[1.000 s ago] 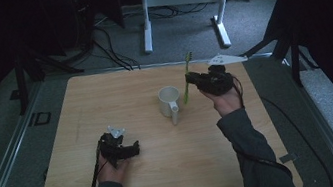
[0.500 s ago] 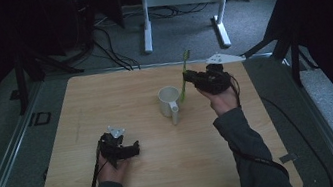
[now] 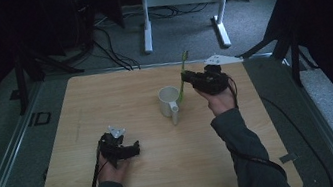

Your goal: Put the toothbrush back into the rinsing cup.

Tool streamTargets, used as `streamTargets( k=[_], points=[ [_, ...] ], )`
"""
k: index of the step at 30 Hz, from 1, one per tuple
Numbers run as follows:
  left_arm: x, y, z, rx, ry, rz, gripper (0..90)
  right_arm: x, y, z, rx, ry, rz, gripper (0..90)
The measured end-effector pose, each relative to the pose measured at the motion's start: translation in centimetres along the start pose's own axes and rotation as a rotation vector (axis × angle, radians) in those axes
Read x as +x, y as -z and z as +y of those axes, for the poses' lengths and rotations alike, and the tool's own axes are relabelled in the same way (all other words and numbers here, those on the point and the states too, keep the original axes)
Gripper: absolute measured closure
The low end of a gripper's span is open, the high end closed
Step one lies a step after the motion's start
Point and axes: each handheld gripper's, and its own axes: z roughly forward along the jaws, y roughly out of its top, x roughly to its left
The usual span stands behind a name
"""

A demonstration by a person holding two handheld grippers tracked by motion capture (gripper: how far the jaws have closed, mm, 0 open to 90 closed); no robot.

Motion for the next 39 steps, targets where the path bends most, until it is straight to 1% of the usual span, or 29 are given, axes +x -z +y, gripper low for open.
streamTargets(
  k=[3, 25, 34, 39],
  points=[
    [0.0, 0.0, 0.0, 0.0, 0.0, 0.0, 7.0, 0.1, -0.1, -0.1, -0.001, 0.009, -0.003, 80.5],
    [0.0, 0.0, 0.0, 0.0, 0.0, 0.0, 7.0, 0.1, -0.7, -0.4, -0.012, 0.004, -0.001, 80.5],
    [0.0, 0.0, 0.0, 0.0, 0.0, 0.0, 7.0, 0.1, -1.0, -0.8, -0.01, 0.003, 0.008, 80.5],
    [0.0, 0.0, 0.0, 0.002, -0.001, -0.001, 7.0, 0.3, -1.3, -1.0, -0.008, 0.013, 0.014, 80.5]
  ],
)
